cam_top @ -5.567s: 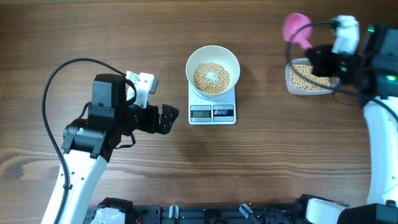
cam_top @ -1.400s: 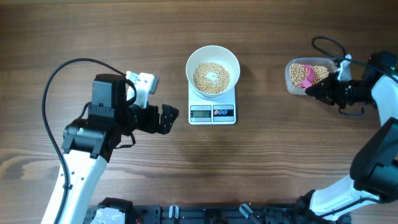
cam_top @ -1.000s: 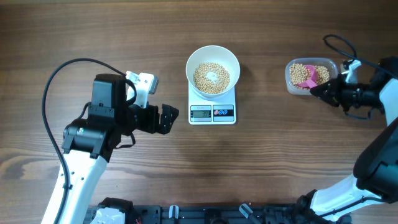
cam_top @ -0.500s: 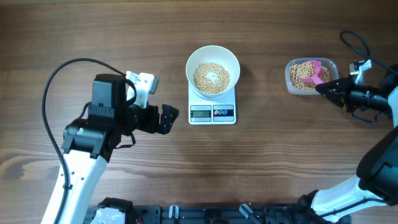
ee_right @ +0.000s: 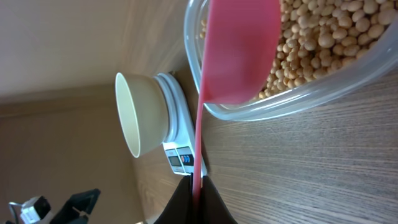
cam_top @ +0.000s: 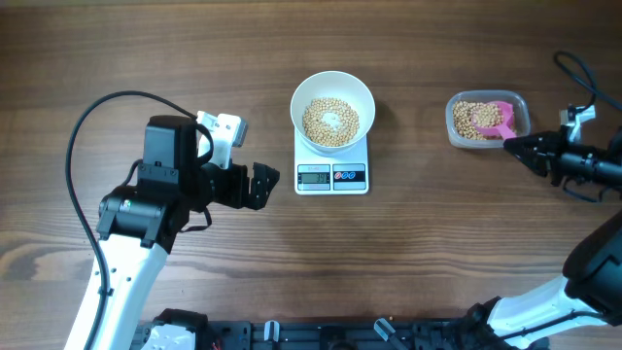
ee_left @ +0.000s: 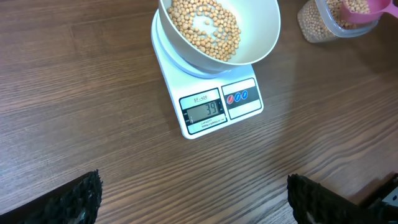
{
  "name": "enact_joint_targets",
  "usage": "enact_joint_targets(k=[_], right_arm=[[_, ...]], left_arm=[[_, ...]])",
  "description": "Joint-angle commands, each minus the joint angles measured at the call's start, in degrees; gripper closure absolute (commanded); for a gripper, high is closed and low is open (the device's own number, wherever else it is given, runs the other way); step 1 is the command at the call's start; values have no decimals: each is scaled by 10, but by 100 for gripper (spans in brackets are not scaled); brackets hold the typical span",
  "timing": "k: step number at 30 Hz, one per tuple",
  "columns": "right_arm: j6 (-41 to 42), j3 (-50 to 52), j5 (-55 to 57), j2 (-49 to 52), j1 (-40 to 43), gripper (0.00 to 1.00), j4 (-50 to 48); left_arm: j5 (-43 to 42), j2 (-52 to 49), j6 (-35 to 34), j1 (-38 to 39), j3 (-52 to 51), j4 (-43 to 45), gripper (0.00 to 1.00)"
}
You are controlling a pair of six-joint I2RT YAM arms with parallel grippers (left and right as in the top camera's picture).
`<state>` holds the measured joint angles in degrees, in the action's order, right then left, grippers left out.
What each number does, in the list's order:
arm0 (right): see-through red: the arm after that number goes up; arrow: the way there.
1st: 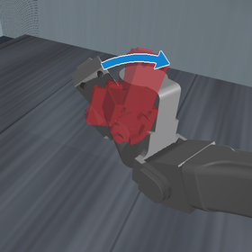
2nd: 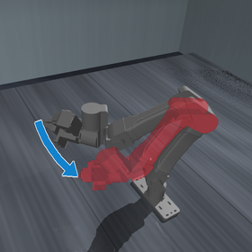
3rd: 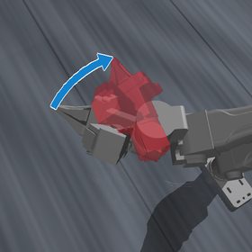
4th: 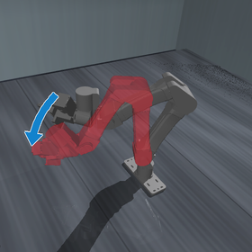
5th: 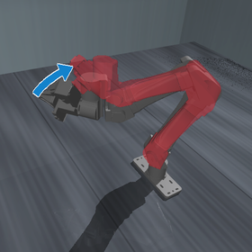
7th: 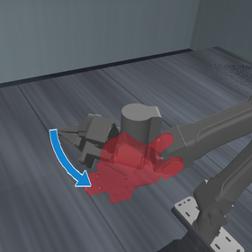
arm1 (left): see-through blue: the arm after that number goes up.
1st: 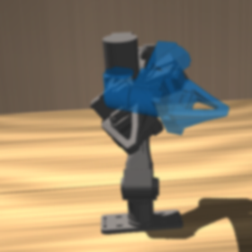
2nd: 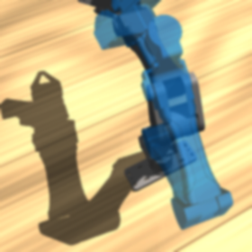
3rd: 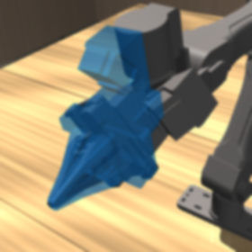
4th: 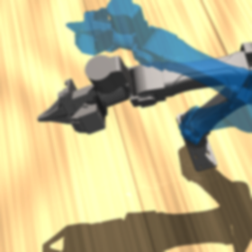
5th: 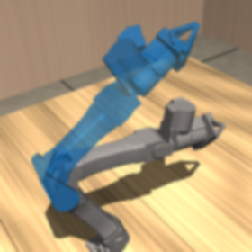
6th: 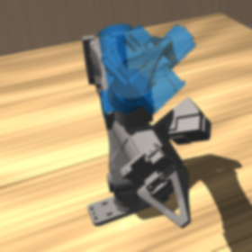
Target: Scoop item into bowl and weigh 150g on scale
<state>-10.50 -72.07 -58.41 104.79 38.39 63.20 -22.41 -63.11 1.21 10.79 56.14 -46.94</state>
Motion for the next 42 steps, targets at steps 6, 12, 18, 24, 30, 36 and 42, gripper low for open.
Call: enact_joint_targets(k=[6, 12, 18, 24, 30, 36, 42], right_arm=[[-53, 4, -82, 7, 5, 96, 22], [-78, 4, -101, 7, 5, 96, 40], [-105, 4, -116, 7, 5, 96, 60], [-134, 4, -152, 7, 5, 96, 81], [-134, 4, -150, 7, 5, 96, 83], [-134, 4, -197, 7, 7, 96, 83], [-133, 4, -227, 7, 0, 96, 103]], left_arm=[[-7, -3, 0, -3, 1, 0, 0], [-7, -3, 0, -3, 1, 0, 0], [-7, -3, 0, -3, 1, 0, 0], [-7, -3, 0, -3, 1, 0, 0], [-7, -3, 0, -3, 1, 0, 0], [-7, -3, 0, -3, 1, 0, 0], [-7, -3, 0, -3, 1, 0, 0]])
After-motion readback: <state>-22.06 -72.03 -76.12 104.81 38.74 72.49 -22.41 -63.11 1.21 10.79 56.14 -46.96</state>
